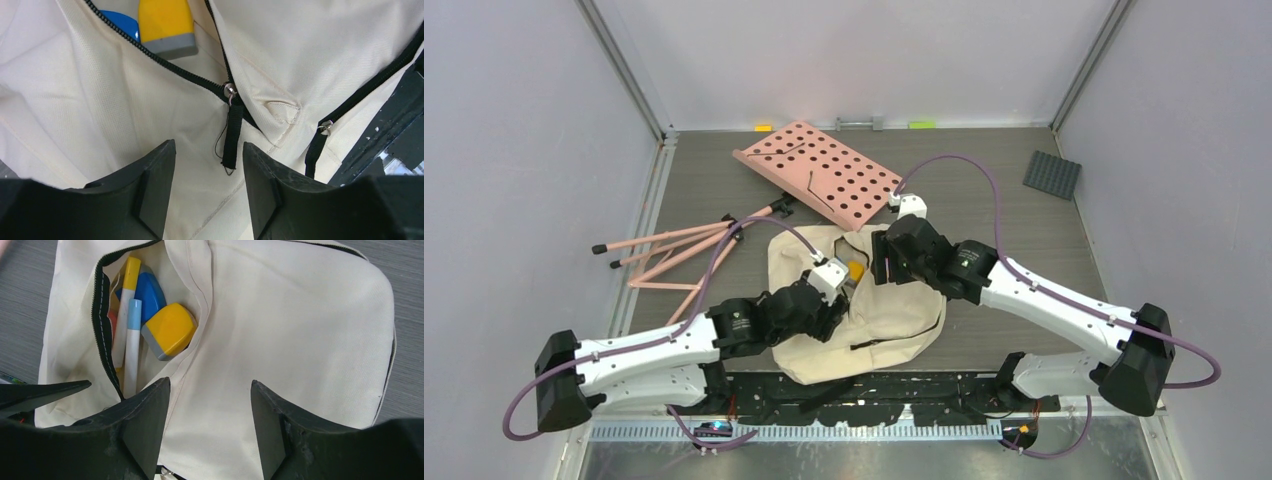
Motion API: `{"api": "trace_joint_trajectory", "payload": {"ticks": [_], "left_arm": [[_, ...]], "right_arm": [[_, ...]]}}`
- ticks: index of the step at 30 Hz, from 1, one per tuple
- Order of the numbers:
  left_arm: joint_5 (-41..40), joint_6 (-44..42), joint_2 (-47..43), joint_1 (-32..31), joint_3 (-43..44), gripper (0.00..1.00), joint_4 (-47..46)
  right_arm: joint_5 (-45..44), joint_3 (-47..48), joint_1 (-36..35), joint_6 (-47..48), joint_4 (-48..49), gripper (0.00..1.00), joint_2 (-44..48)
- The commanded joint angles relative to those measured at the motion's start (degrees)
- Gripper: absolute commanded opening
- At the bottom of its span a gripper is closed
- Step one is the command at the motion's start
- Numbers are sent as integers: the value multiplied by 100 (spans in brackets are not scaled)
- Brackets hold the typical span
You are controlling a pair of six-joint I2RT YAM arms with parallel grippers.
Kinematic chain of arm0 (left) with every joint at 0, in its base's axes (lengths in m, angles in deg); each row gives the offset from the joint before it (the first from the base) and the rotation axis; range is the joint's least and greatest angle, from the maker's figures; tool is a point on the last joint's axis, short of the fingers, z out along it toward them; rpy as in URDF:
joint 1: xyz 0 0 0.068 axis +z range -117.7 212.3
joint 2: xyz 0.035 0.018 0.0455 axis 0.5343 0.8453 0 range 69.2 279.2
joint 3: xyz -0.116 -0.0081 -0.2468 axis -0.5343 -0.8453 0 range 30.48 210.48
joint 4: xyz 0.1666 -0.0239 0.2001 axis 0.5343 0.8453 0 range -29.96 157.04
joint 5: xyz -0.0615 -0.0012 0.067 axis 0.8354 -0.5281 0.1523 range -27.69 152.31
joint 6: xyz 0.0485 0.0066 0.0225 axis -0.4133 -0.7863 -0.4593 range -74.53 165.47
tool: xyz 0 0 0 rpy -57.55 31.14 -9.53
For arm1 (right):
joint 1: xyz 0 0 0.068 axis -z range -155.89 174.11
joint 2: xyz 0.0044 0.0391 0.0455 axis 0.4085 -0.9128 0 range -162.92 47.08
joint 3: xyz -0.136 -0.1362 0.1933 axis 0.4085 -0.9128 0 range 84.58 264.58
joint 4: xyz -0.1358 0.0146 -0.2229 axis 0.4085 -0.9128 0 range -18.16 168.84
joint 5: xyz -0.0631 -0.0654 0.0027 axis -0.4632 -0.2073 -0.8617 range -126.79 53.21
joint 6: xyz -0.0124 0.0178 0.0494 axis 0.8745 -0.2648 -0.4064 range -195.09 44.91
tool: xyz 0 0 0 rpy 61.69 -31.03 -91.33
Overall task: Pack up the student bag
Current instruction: Zip the student bag at the center of the board.
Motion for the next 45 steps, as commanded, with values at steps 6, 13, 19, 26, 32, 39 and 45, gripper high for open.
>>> {"api": "trace_joint_trajectory", "payload": {"ticks": [6, 13, 19, 26, 32, 39, 45], "left_arm": [[-255, -612, 625, -151, 243, 46, -517], [-764, -706, 1094, -338, 323, 12, -494], [-1200, -379, 737, -384, 445, 0, -390], [-1274, -164, 225, -392, 750, 0, -163], [-1287, -293, 569, -380, 1238, 0, 222], [-1358, -148, 966, -282, 1898, 0, 790], [-1116, 811, 1027, 63, 2330, 0, 1555]], "right_arm": [[47, -102, -31, -87, 315, 65, -3], [179, -221, -36, -20, 431, 65, 10], [439, -607, -36, -58, 689, 65, 237], [768, -1376, -309, -244, 1561, 66, 795], [144, -1745, -947, -324, 2276, 68, 1023], [-706, -1556, -1678, -266, 2737, 68, 539], [-1345, -1190, -2100, -874, 2075, 64, 356]]}}
